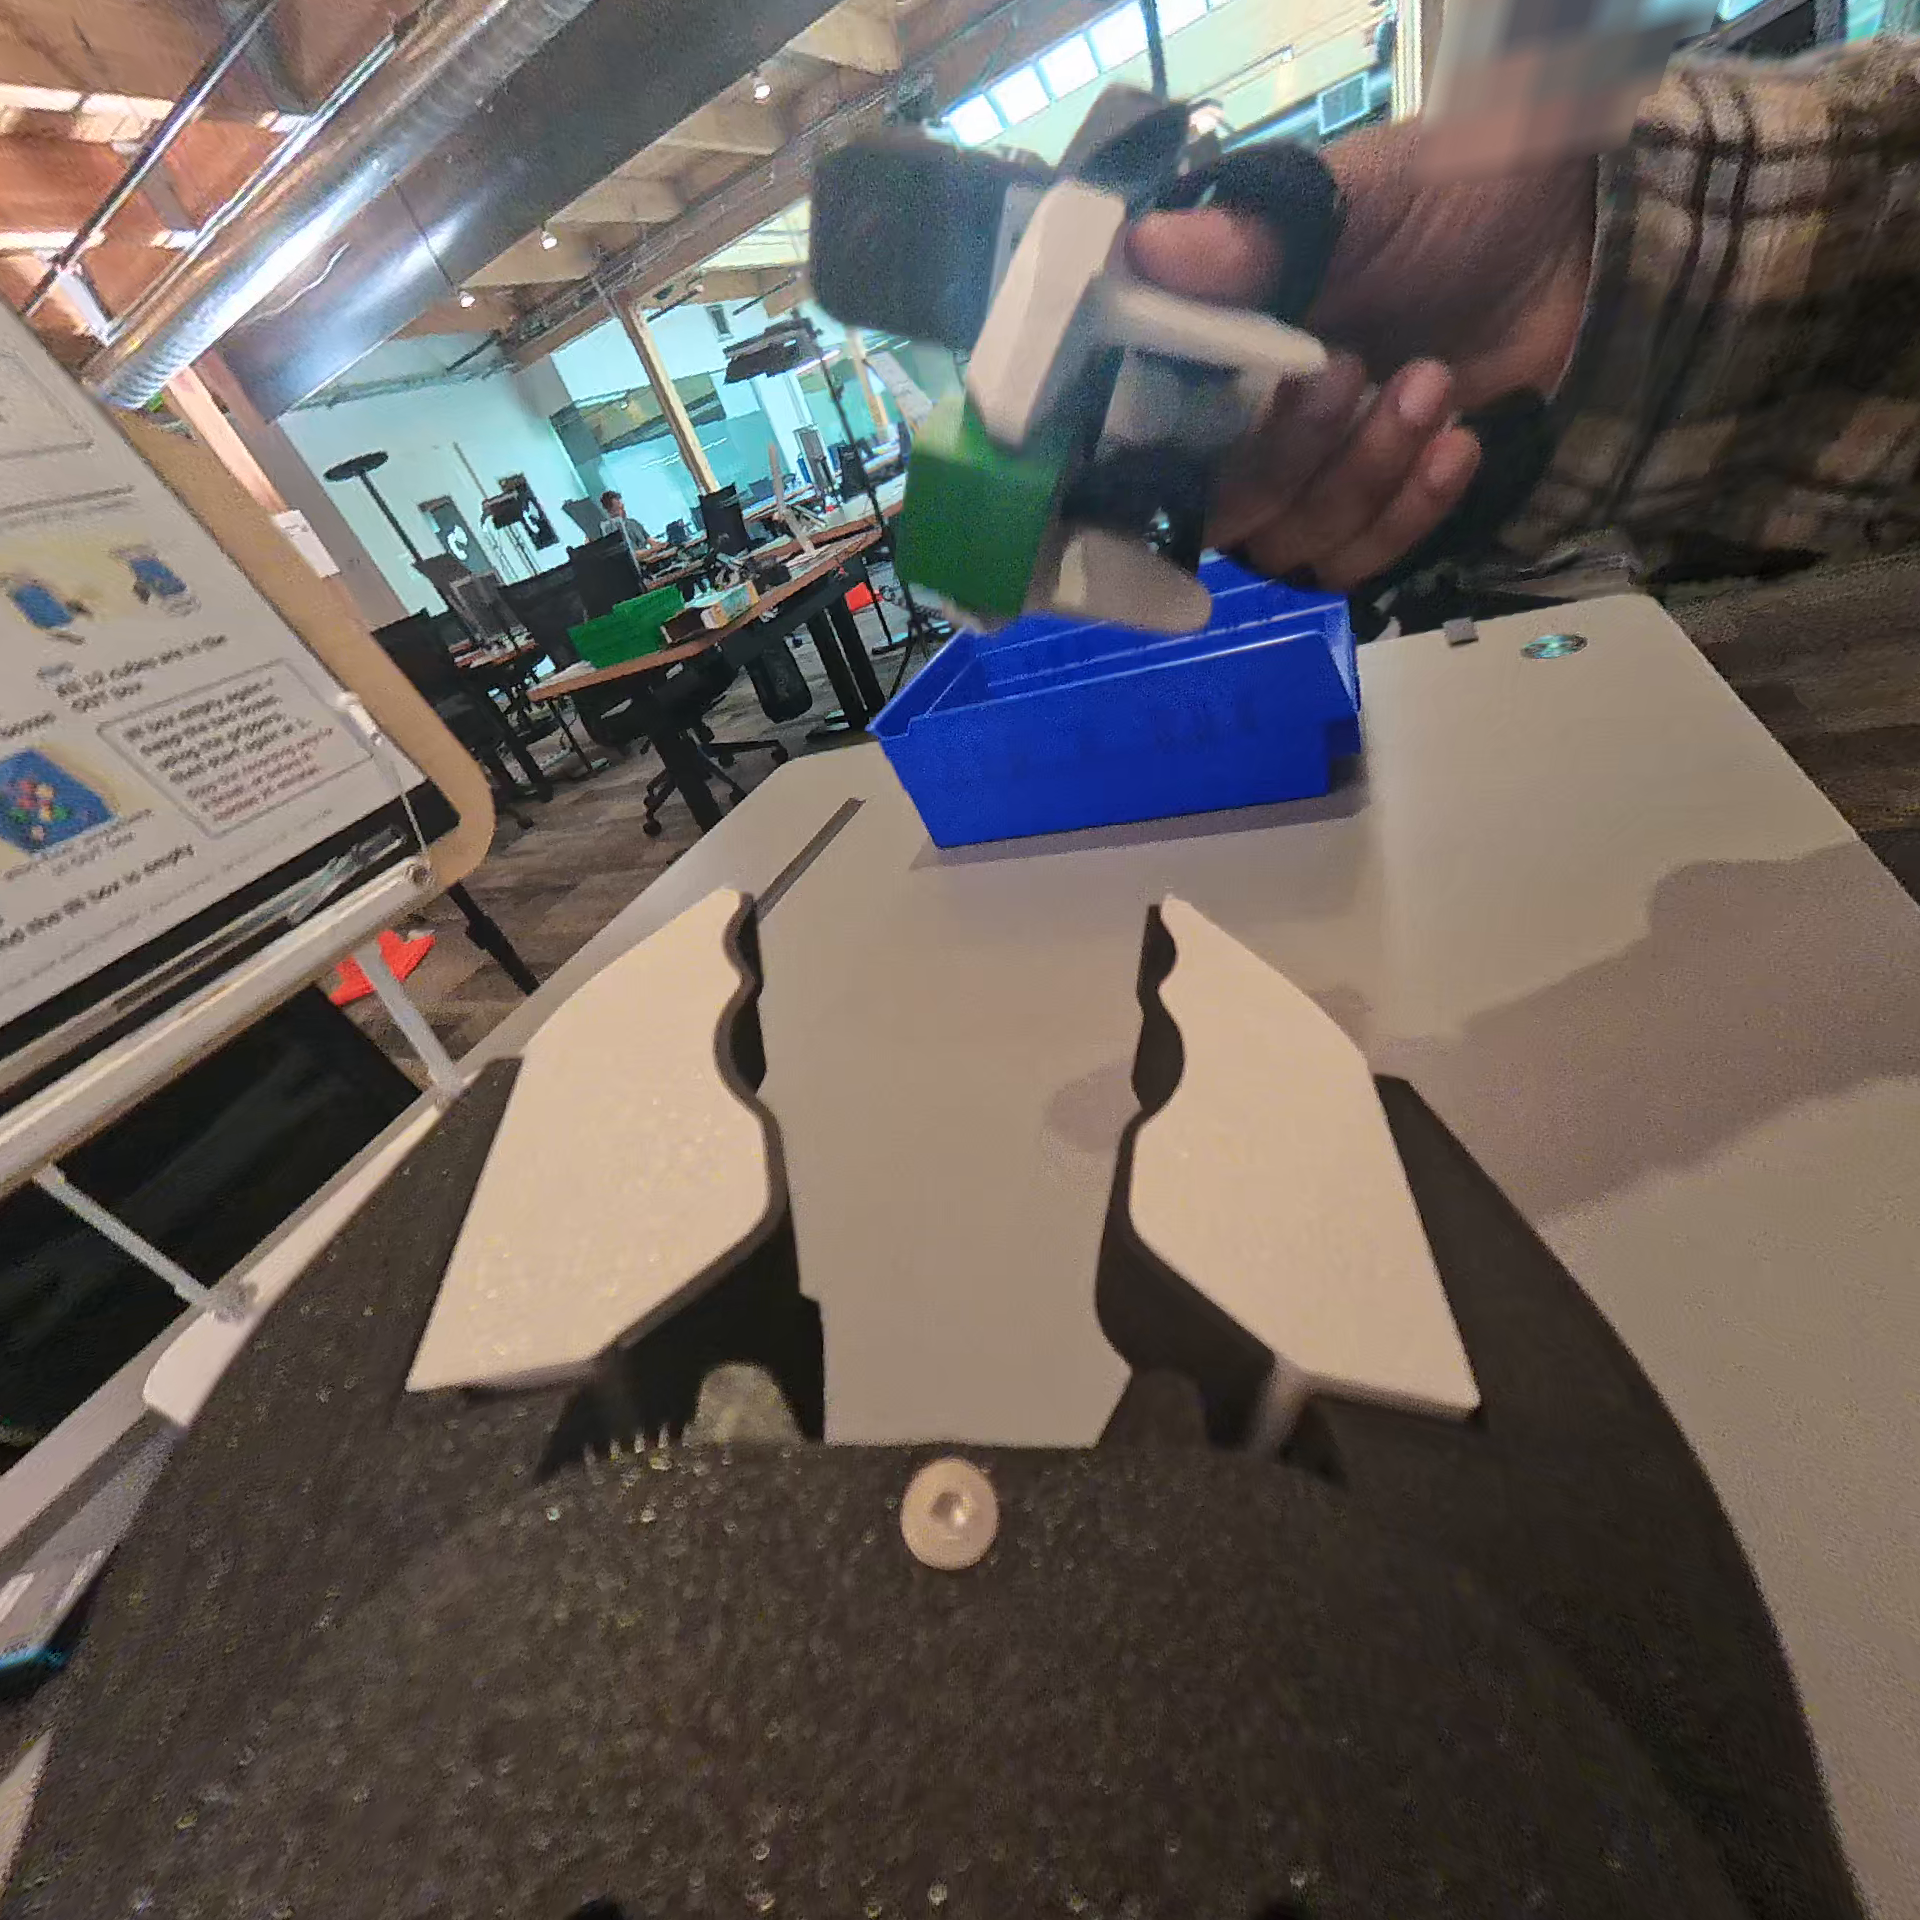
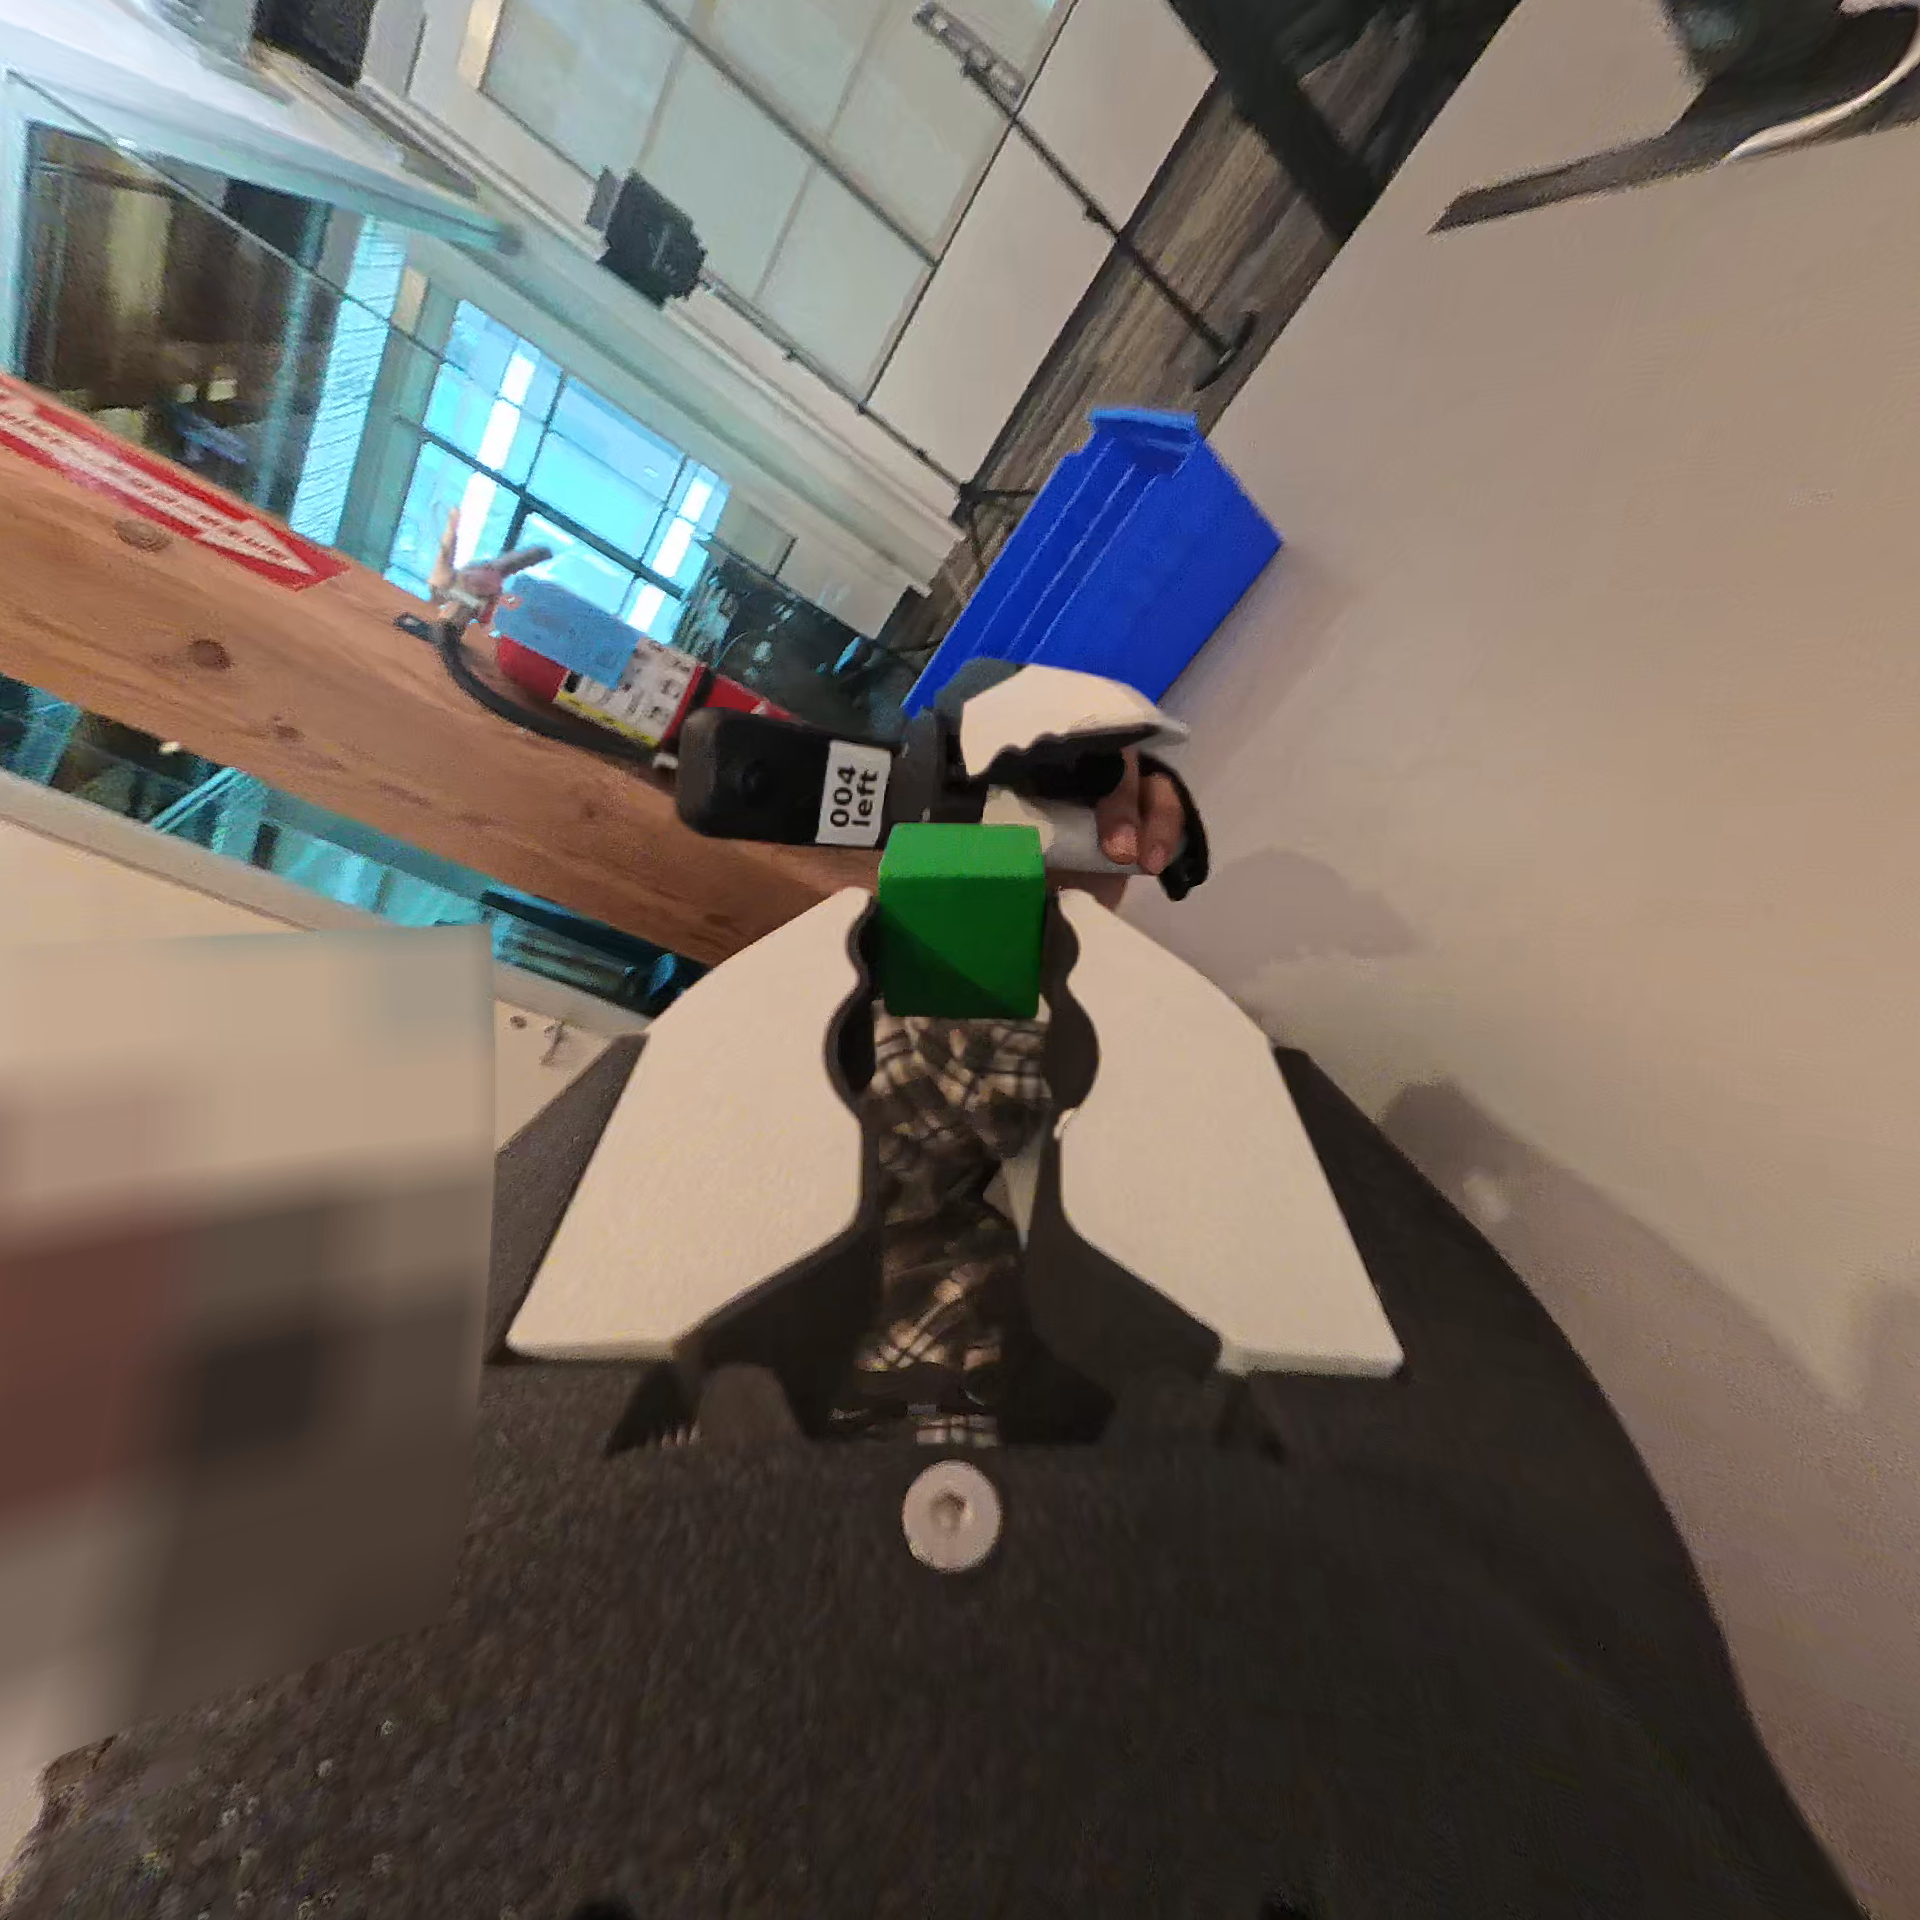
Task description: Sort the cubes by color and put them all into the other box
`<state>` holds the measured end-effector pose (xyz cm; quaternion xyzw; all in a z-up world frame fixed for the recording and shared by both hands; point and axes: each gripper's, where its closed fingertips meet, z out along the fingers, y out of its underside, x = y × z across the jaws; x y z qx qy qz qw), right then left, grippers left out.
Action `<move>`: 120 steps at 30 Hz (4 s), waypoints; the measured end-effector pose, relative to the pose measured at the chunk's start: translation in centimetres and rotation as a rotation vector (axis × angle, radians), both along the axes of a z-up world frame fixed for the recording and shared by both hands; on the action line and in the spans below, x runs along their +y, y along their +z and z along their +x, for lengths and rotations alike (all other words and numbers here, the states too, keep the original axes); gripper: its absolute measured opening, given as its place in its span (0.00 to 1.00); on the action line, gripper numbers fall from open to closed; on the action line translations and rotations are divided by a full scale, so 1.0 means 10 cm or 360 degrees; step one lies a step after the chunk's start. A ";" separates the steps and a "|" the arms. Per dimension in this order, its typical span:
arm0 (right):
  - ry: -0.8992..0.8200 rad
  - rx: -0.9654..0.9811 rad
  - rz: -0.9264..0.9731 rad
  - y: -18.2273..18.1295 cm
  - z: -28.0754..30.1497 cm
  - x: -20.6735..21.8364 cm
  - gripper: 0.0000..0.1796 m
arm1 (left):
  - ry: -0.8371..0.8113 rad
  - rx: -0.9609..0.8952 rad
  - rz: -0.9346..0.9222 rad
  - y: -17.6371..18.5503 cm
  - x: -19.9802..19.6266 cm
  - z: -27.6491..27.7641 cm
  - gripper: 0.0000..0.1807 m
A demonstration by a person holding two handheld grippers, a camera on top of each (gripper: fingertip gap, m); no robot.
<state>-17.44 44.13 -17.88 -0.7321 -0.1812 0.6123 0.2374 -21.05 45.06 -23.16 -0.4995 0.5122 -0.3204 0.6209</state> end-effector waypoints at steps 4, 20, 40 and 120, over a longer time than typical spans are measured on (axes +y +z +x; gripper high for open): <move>-0.0178 -0.0117 0.0076 0.12 0.43 0.15 0.16 | 0.0041 0.0040 -0.0070 -0.17 0.04 -0.13 0.43; -0.0862 -0.0696 0.0127 0.22 2.31 0.78 0.16 | 0.0020 0.0093 -0.0361 -0.39 0.01 -0.09 0.44; -0.1205 -0.1408 -0.0146 -0.49 3.69 1.38 0.16 | 0.0049 0.0266 -0.0282 -0.54 -0.04 -0.01 0.41; -0.0828 -0.1018 0.1082 -1.42 0.87 0.84 0.42 | 0.1132 0.0860 -0.0402 0.41 0.36 -2.88 0.36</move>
